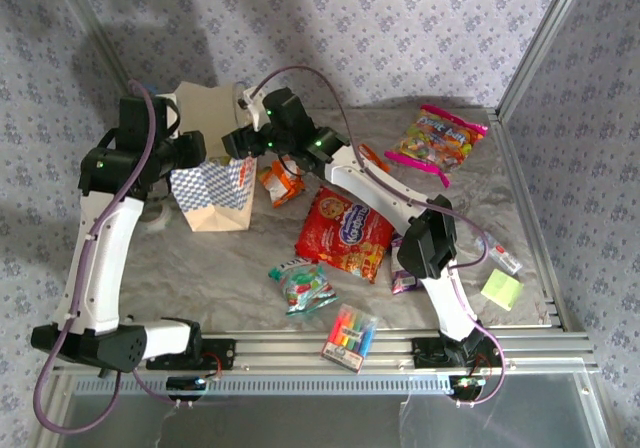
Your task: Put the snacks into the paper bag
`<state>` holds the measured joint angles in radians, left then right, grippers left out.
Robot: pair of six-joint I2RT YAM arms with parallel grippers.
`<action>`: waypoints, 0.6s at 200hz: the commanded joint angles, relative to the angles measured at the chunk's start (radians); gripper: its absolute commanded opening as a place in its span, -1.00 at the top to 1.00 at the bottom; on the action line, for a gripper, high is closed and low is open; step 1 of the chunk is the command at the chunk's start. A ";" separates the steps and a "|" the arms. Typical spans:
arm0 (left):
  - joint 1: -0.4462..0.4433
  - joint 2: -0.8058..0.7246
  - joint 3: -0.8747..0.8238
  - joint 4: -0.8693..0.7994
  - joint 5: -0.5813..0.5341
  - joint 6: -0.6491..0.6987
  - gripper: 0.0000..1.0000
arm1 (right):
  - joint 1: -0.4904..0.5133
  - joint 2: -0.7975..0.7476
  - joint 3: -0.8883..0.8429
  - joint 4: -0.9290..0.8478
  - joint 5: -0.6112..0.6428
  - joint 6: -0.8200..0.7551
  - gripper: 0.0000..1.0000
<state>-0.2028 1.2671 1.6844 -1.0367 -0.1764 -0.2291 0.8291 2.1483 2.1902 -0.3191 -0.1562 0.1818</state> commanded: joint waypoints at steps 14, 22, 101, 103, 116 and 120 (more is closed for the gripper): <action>0.023 -0.011 0.003 -0.009 -0.021 -0.010 -0.12 | 0.002 -0.026 0.020 -0.048 -0.022 -0.056 -0.54; 0.028 -0.011 0.007 -0.011 -0.019 -0.012 -0.12 | 0.002 -0.022 0.025 -0.056 -0.028 -0.062 -0.54; 0.093 -0.038 0.028 -0.036 -0.009 -0.009 -0.13 | -0.012 -0.138 -0.080 -0.041 -0.027 -0.107 -0.60; 0.094 -0.038 0.028 -0.036 -0.008 -0.009 -0.13 | -0.014 -0.145 -0.084 -0.040 -0.027 -0.109 -0.60; 0.108 -0.042 0.023 -0.046 0.002 -0.007 -0.13 | -0.015 -0.178 -0.120 -0.037 -0.019 -0.121 -0.61; 0.111 -0.041 0.020 -0.048 0.005 -0.007 -0.13 | -0.016 -0.191 -0.131 -0.035 -0.018 -0.124 -0.62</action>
<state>-0.1116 1.2518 1.6840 -1.0542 -0.1802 -0.2291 0.8196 2.0655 2.0991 -0.3740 -0.1726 0.1009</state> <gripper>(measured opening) 0.565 0.803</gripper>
